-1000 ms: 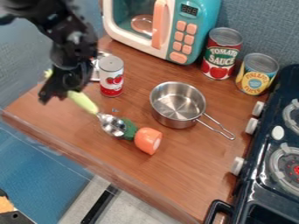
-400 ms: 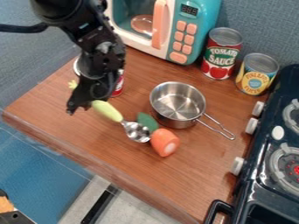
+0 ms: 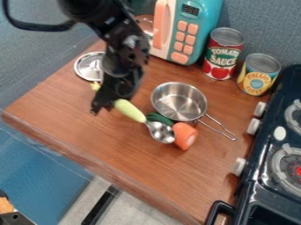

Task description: Pick up the yellow spoon and use it to move the carrot top to the right of the silver pot

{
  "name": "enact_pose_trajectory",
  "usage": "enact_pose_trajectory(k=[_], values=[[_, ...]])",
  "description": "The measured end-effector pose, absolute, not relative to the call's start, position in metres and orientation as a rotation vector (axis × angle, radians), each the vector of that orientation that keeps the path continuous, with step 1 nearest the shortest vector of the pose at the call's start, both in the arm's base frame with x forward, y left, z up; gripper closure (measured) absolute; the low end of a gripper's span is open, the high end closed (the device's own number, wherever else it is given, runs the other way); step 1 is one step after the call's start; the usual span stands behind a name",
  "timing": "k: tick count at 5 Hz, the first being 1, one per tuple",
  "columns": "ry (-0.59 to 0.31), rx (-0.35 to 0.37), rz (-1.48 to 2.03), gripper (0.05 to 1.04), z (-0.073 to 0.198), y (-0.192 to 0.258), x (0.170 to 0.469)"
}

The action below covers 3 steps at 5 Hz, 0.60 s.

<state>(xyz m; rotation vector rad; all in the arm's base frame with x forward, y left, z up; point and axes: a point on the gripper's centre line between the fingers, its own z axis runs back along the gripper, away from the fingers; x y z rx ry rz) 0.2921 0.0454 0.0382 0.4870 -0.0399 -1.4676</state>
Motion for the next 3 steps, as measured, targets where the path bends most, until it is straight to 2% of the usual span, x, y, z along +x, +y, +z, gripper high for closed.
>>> enact_pose_trajectory(k=[3], values=[[-0.039,0.510,-1.446,0.679,0.033,0.035,0.311]])
